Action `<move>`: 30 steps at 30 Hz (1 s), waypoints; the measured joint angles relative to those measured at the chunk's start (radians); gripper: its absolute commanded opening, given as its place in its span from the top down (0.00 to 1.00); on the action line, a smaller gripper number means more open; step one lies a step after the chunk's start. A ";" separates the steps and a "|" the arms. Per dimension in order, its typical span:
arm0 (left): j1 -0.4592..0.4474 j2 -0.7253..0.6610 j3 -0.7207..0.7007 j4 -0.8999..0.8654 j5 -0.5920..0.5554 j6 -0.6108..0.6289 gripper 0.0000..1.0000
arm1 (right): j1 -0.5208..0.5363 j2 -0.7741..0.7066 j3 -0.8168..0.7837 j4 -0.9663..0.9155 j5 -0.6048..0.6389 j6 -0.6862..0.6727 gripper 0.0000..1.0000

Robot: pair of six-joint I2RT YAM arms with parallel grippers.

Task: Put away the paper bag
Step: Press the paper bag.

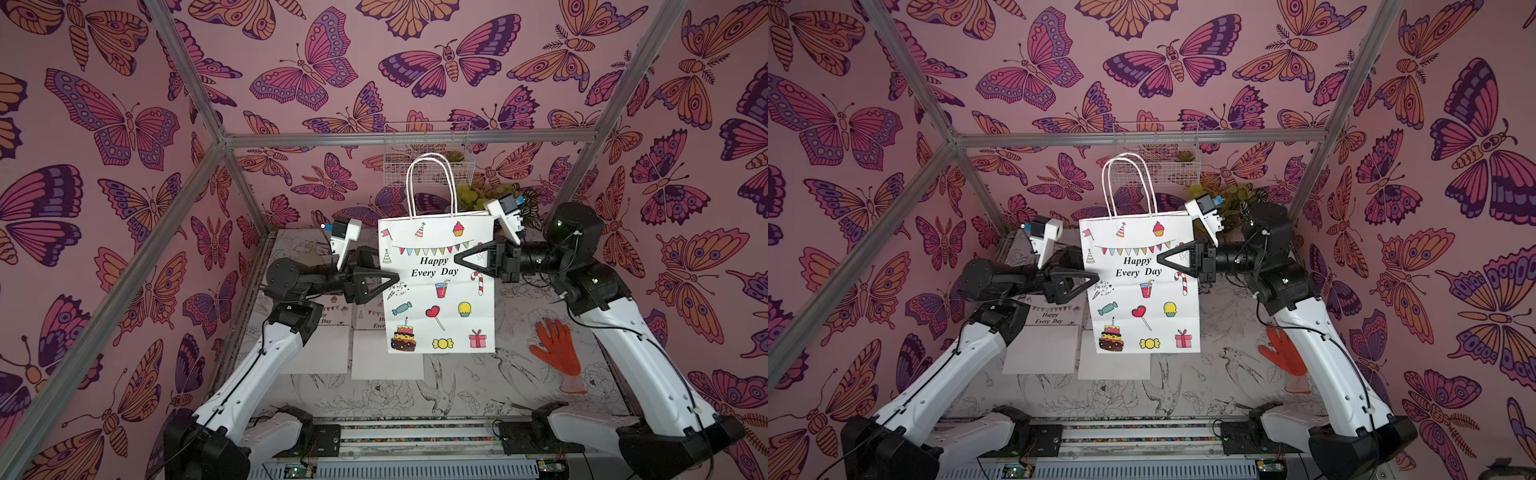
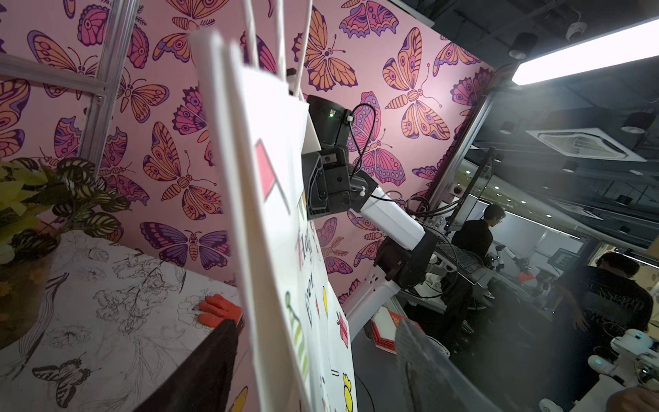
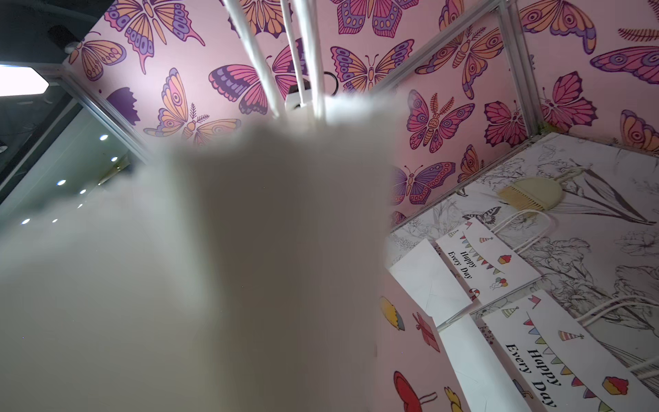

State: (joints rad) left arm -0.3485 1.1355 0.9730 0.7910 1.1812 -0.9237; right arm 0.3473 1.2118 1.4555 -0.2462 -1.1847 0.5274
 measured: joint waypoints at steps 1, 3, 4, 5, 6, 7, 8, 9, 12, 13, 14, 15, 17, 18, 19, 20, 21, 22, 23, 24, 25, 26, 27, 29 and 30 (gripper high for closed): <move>-0.002 0.006 0.001 -0.008 0.001 0.004 0.30 | 0.000 -0.002 0.000 0.000 0.015 0.000 1.00; -0.006 0.020 0.006 -0.023 0.003 0.016 0.32 | 0.000 -0.011 0.000 -0.005 0.049 -0.003 1.00; -0.008 0.025 0.008 -0.029 0.004 0.021 0.33 | 0.000 -0.016 0.000 -0.009 0.066 -0.006 1.00; -0.011 0.030 0.010 -0.034 0.004 0.026 0.36 | 0.000 -0.024 0.000 -0.020 0.087 -0.013 1.00; -0.013 0.034 0.012 -0.038 0.005 0.030 0.39 | 0.000 -0.032 0.000 -0.033 0.106 -0.021 1.00; -0.016 0.037 0.014 -0.042 0.006 0.034 0.43 | 0.000 -0.039 0.000 -0.042 0.122 -0.028 1.00; -0.020 0.041 0.016 -0.048 0.008 0.042 0.47 | 0.000 -0.047 0.000 -0.053 0.136 -0.033 1.00; -0.023 0.044 0.020 -0.055 0.008 0.048 0.50 | 0.000 -0.053 0.000 -0.060 0.148 -0.036 1.00; -0.031 0.053 0.034 -0.083 0.008 0.066 0.60 | 0.000 -0.066 -0.002 -0.073 0.170 -0.043 1.00; -0.034 0.055 0.039 -0.091 0.009 0.071 0.63 | 0.000 -0.068 -0.003 -0.078 0.175 -0.048 1.00; -0.037 0.058 0.043 -0.098 0.011 0.076 0.66 | 0.000 -0.068 -0.003 -0.084 0.182 -0.056 1.00; -0.039 0.060 0.047 -0.106 0.012 0.080 0.67 | 0.000 -0.068 -0.003 -0.090 0.188 -0.061 1.00; -0.047 0.062 0.052 -0.121 0.019 0.087 0.68 | 0.000 -0.068 -0.005 -0.104 0.201 -0.070 1.00; -0.051 0.064 0.055 -0.128 0.023 0.090 0.68 | 0.000 -0.069 -0.006 -0.109 0.205 -0.076 1.00; -0.055 0.066 0.060 -0.137 0.026 0.095 0.68 | 0.000 -0.069 -0.009 -0.113 0.209 -0.080 1.00; -0.059 0.070 0.063 -0.142 0.029 0.100 0.69 | 0.000 -0.069 -0.011 -0.114 0.210 -0.082 1.00; -0.062 0.072 0.066 -0.149 0.031 0.105 0.70 | 0.000 -0.069 -0.013 -0.114 0.211 -0.083 1.00; -0.065 0.077 0.070 -0.160 0.032 0.109 0.71 | 0.000 -0.069 -0.016 -0.114 0.212 -0.083 1.00; -0.067 0.082 0.072 -0.168 0.034 0.113 0.73 | 0.000 -0.069 -0.018 -0.114 0.212 -0.083 1.00; -0.069 0.086 0.074 -0.175 0.034 0.116 0.76 | 0.000 -0.069 -0.019 -0.114 0.212 -0.083 1.00; -0.070 0.090 0.075 -0.185 0.036 0.122 0.81 | 0.000 -0.069 -0.021 -0.114 0.212 -0.083 1.00; -0.071 0.092 0.076 -0.196 0.038 0.131 0.87 | 0.000 -0.069 -0.022 -0.114 0.212 -0.083 1.00; -0.071 0.092 0.077 -0.210 0.037 0.140 0.91 | 0.000 -0.071 -0.024 -0.114 0.212 -0.083 1.00; -0.072 0.090 0.081 -0.250 0.035 0.169 0.99 | 0.000 -0.077 -0.035 -0.112 0.211 -0.082 1.00; -0.072 0.088 0.082 -0.268 0.034 0.183 1.00 | 0.000 -0.082 -0.042 -0.109 0.212 -0.082 1.00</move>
State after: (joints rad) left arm -0.4210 1.2236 1.0554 0.5228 1.2148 -0.7410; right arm 0.3473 1.1297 1.4139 -0.3550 -0.9730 0.4450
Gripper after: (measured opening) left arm 0.043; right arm 0.055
